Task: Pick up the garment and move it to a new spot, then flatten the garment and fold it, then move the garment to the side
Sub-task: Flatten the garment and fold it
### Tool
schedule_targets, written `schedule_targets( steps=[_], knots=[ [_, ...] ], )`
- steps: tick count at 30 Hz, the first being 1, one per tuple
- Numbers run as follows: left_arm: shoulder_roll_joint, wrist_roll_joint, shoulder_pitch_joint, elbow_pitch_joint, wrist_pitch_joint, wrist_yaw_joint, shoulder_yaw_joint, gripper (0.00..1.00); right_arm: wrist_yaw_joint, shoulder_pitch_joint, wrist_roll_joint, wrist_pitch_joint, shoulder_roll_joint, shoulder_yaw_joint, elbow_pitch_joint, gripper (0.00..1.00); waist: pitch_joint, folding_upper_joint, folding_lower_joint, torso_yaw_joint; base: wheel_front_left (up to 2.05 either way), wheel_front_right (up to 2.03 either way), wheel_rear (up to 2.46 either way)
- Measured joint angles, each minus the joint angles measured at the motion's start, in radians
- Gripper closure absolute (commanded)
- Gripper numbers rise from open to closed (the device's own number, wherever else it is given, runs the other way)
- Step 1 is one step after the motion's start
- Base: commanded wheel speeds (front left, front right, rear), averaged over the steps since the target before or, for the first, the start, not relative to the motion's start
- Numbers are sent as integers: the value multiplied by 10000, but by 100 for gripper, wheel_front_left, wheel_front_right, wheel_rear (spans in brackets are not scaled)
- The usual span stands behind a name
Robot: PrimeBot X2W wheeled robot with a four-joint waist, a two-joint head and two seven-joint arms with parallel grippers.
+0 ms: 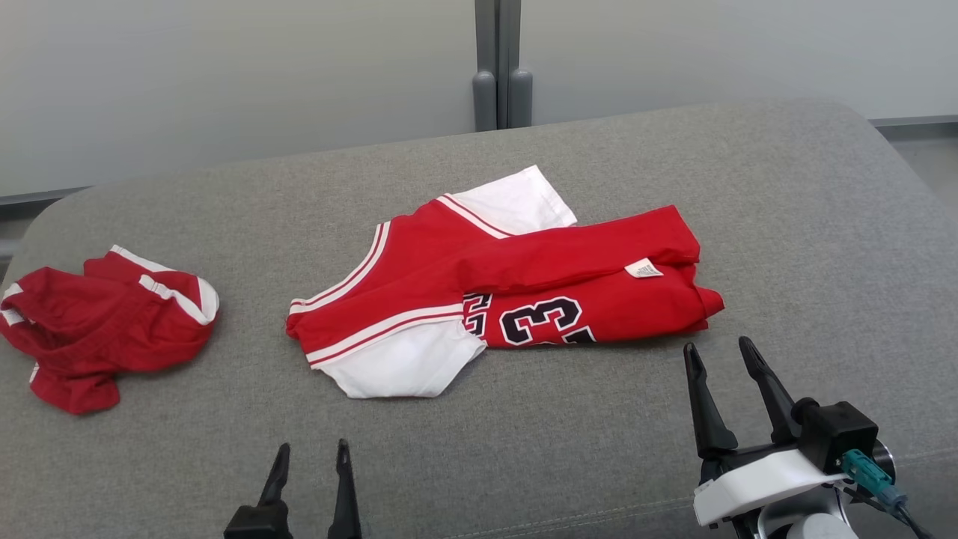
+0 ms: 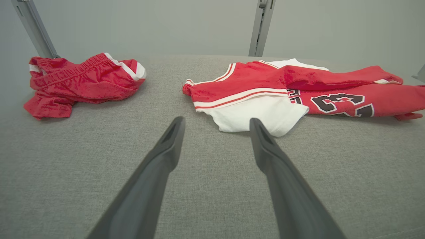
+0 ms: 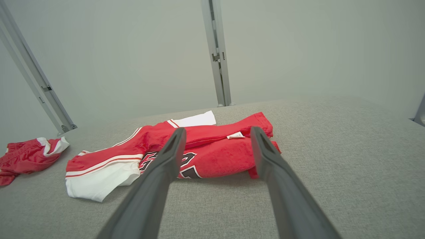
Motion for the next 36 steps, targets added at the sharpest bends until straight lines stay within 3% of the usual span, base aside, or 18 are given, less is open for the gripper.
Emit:
schedule_targets(
  steps=[5,10,18,28,31,32,36],
  knots=[
    [-13,-345,-1272,1643,0,-378,-523,0,0,-46,-46,2,-2,61,-29,0,245,0,0,-37,0,0,0],
    [-12,-2272,-2767,3942,38,-497,-970,0,0,-298,-142,0,0,230,-35,0,581,0,1,-101,0,0,0],
    [-17,-3971,-4635,6105,35,-669,-2029,0,0,-617,-219,0,-2,230,-33,0,996,0,0,-406,0,0,0],
    [-13,-4753,-5758,7409,4,48,-2408,2,0,-884,-339,0,0,328,-54,0,1324,0,1,-893,0,0,0],
    [-15,-4788,-5901,7505,2,82,-2462,93,0,-899,-380,0,0,316,-54,0,1388,0,0,-1000,0,0,0],
    [-15,-4809,-5918,7586,2,38,-2531,100,0,-900,-382,2,-2,305,-56,0,1399,0,0,-1026,0,0,0],
    [-4,-4945,-5945,7833,-8,-211,-2897,100,0,-896,-397,0,-2,278,-48,0,1357,0,0,-1035,0,0,0]
  ],
)
